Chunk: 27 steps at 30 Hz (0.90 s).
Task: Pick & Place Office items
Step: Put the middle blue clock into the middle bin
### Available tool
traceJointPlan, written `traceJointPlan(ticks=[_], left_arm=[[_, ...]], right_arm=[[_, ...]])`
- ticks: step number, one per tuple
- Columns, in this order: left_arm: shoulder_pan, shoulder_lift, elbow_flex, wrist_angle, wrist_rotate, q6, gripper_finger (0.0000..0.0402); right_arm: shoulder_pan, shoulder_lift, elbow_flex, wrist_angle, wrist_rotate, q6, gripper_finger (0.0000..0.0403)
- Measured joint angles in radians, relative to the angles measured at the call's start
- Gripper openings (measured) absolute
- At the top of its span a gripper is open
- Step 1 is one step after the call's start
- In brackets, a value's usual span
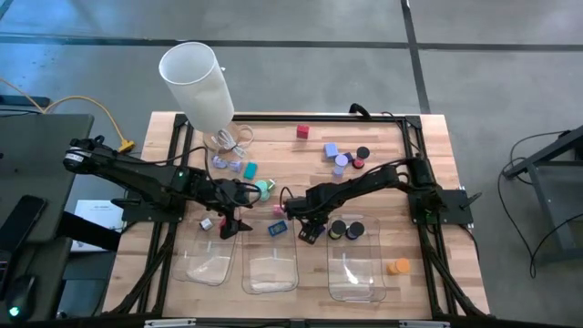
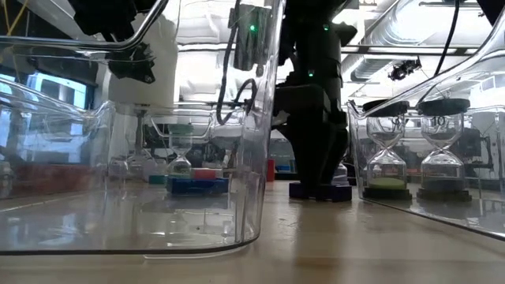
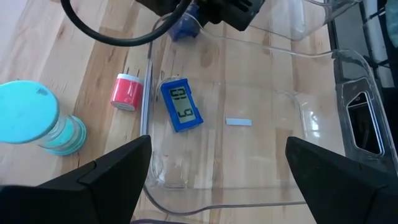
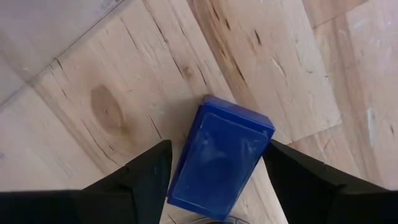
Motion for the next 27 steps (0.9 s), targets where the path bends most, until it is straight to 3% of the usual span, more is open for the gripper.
traceJointPlan(ticks=[6, 13, 27], left_arm=[[0.000, 0.000, 0.000, 0.000, 0.000, 0.000, 0.0363], [0.000, 0.000, 0.000, 0.000, 0.000, 0.000, 0.0363], [0.000, 0.000, 0.000, 0.000, 0.000, 0.000, 0.0363]], right_arm=[[0.001, 0.002, -0.001, -0.001, 0.025, -0.002, 0.0231], [-0.001, 0.004, -0.003, -0.008, 0.026, -0.017, 0.0137], [0.000, -0.017, 0.027, -0.057, 0.116, -0.024, 0.0137]])
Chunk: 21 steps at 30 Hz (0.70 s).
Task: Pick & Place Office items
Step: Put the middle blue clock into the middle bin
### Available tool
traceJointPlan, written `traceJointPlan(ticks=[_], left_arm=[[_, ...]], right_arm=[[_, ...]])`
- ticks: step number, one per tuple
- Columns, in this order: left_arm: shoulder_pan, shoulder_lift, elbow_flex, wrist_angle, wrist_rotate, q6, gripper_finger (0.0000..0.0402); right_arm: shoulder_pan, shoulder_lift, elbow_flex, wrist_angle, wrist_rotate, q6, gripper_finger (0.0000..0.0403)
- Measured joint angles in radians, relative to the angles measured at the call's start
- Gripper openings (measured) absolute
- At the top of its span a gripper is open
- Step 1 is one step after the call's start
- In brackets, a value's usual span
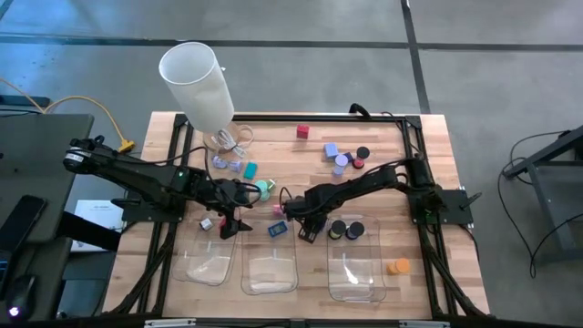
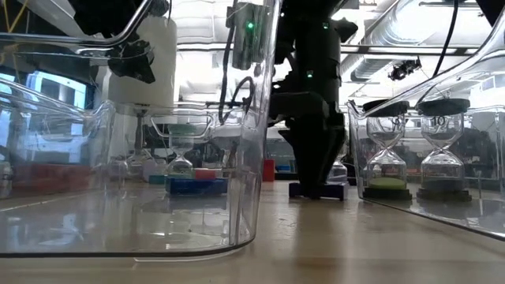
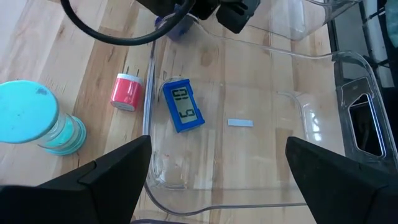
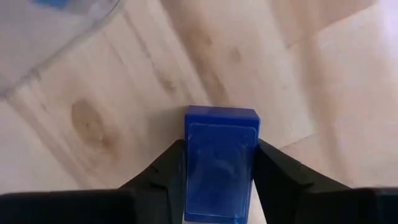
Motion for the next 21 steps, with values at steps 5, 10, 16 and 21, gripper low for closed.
traceJointPlan(ticks=[5, 10, 16, 21], left_arm=[[0.000, 0.000, 0.000, 0.000, 0.000, 0.000, 0.0363], [-0.001, 0.000, 0.000, -0.001, 0.000, 0.000, 0.0363], [-0.001, 0.000, 0.000, 0.000, 0.000, 0.000, 0.0363], [-0.001, 0.000, 0.000, 0.000, 0.000, 0.000, 0.0363]], right_arm=[[0.003, -0.057, 0.043, -0.083, 0.076, 0.007, 0.0137], [0.009, -0.098, 0.098, -0.163, 0.143, 0.011, 0.0137], [0.029, -0.140, 0.186, -0.209, 0.216, -0.012, 0.0137], [0.086, -0.158, 0.262, -0.176, 0.257, -0.101, 0.0137]])
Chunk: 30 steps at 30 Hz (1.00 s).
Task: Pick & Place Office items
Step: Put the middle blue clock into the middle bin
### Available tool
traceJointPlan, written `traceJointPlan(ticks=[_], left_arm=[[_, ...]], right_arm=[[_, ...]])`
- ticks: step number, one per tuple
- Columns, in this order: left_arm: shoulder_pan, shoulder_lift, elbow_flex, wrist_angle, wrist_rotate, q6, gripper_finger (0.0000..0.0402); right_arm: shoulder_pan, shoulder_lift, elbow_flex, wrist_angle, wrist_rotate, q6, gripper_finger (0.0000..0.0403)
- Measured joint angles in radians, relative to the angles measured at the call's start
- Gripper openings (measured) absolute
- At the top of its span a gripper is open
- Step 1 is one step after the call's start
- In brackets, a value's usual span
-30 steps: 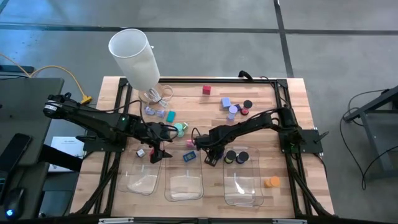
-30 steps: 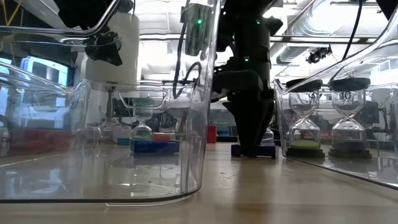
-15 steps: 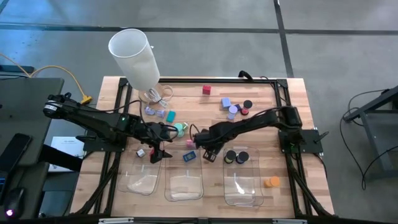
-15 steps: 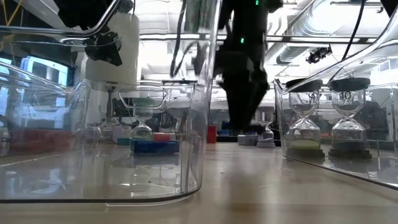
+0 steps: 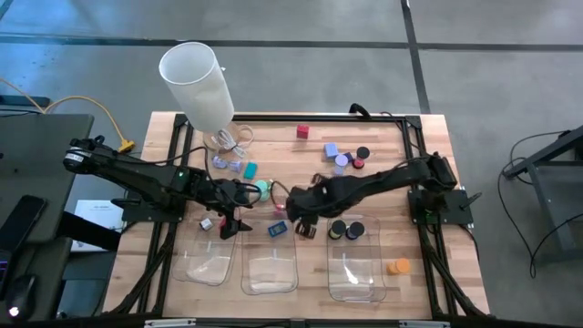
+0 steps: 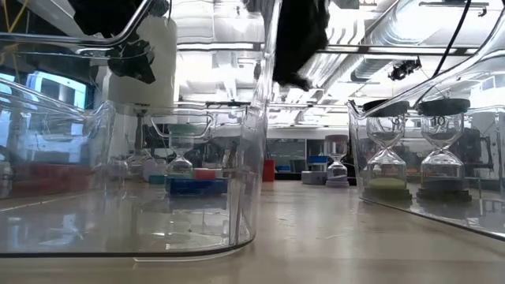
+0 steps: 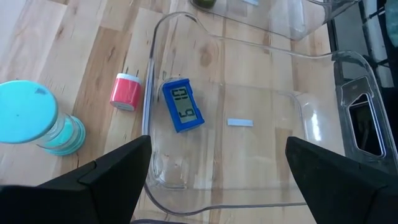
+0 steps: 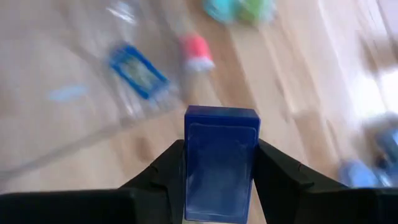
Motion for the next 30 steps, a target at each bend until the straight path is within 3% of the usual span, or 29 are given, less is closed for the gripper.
traceJointPlan(ticks=[12, 19, 30], left_arm=[[0.000, 0.000, 0.000, 0.000, -0.026, 0.000, 0.0363], [0.000, 0.000, 0.000, 0.027, -0.043, 0.000, 0.0363], [0.000, 0.000, 0.000, 0.069, -0.060, 0.000, 0.0363]], right_arm=[[0.155, 0.003, 0.022, 0.339, 0.114, -0.423, 0.0137], [0.146, 0.015, 0.022, 0.406, -0.075, -0.530, 0.0137], [0.121, 0.140, 0.021, 0.441, -0.090, -0.579, 0.0137]])
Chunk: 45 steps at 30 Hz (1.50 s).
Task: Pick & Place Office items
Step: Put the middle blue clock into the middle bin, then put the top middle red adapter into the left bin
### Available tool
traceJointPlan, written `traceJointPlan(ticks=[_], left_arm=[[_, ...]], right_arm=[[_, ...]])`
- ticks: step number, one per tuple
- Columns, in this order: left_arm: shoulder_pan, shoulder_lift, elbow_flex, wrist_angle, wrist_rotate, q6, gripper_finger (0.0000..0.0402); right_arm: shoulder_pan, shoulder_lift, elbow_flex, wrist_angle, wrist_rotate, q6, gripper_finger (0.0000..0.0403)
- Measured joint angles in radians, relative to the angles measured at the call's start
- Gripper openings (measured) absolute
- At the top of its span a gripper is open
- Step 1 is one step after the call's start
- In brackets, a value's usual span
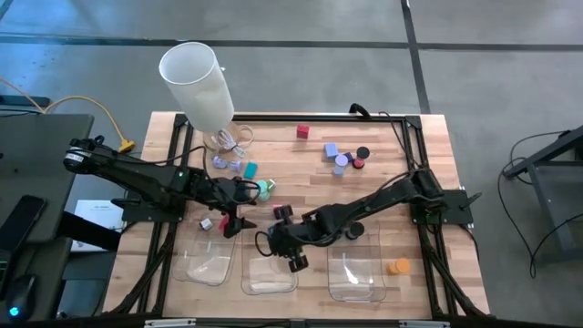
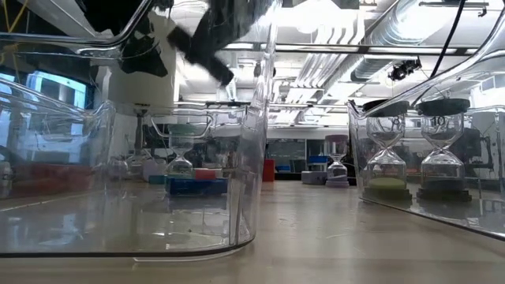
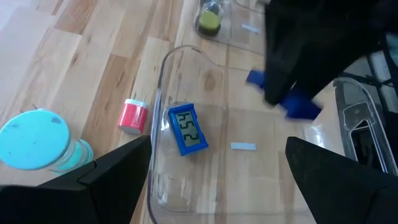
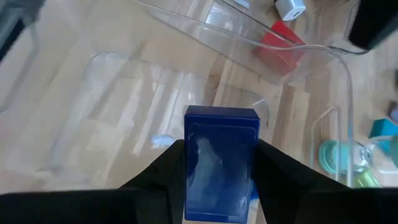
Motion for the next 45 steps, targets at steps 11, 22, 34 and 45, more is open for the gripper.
traceJointPlan(ticks=[11, 22, 34, 45], left_arm=[[0.000, 0.002, 0.000, 0.011, -0.006, -0.046, 0.0363], [-0.006, 0.044, -0.001, 0.024, -0.099, -0.065, 0.0363], [-0.059, 0.054, 0.000, 0.038, -0.092, -0.146, 0.0363], [-0.078, 0.054, 0.000, 0.040, -0.098, -0.148, 0.0363]], right_arm=[[-0.014, 0.080, -0.004, 0.055, -0.059, 0.087, 0.0137], [-0.022, 0.102, -0.004, 0.063, -0.081, 0.253, 0.0137], [-0.024, 0.102, -0.004, 0.018, -0.084, 0.368, 0.0232], [-0.024, 0.101, -0.004, 0.020, -0.065, 0.326, 0.0275]])
